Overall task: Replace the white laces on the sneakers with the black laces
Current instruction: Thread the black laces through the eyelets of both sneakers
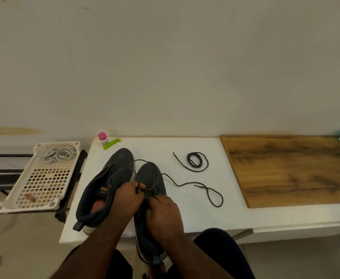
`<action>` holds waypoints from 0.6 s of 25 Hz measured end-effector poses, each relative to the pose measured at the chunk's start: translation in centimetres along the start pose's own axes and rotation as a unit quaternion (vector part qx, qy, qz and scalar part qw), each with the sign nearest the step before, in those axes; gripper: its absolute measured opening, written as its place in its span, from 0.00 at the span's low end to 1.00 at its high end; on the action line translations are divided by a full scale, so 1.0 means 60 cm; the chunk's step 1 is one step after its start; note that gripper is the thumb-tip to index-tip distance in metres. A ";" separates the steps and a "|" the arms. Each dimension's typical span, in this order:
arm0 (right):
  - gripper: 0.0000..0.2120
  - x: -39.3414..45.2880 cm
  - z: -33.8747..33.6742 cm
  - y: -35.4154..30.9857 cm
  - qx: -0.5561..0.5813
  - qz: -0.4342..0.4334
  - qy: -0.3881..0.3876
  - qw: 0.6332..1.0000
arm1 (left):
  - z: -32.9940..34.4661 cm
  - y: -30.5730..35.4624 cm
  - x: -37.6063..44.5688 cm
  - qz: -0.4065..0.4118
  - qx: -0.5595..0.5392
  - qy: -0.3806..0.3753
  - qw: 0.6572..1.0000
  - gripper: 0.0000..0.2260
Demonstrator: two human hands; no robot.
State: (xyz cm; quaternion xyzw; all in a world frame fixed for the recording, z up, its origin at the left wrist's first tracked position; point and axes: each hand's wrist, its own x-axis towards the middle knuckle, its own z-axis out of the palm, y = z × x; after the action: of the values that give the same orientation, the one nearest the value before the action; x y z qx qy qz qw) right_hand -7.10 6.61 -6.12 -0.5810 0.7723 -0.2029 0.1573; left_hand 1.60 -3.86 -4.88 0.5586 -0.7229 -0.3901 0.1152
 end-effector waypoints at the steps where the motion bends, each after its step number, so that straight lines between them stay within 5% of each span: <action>1: 0.22 0.001 -0.003 0.001 -0.001 0.005 -0.019 1.000 | -0.001 0.008 -0.002 0.005 0.005 0.015 1.000 0.07; 6: 0.18 -0.001 -0.022 -0.004 0.034 0.000 -0.041 0.999 | -0.018 0.055 -0.011 0.013 -0.073 0.083 0.994 0.02; 8: 0.16 0.001 -0.039 0.001 0.146 0.028 -0.036 0.988 | -0.020 0.051 -0.009 -0.026 -0.117 0.050 0.992 0.10; 10: 0.13 0.021 -0.064 0.042 0.226 0.106 0.049 0.967 | -0.022 0.038 -0.012 -0.059 -0.130 0.019 0.990 0.20; 12: 0.11 0.050 -0.089 0.123 0.161 0.231 0.118 0.952 | -0.022 0.031 -0.015 -0.080 -0.152 0.003 0.985 0.27; 15: 0.13 0.065 -0.101 0.215 0.109 0.347 0.090 0.927 | -0.022 0.030 -0.028 -0.096 -0.228 -0.014 0.969 0.29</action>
State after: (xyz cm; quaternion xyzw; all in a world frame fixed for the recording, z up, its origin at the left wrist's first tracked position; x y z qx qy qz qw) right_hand -21.81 6.78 -7.31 -0.2355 0.9095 -0.2706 0.2101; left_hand 1.67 -2.79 -2.30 0.5789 -0.5597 -0.5611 0.1917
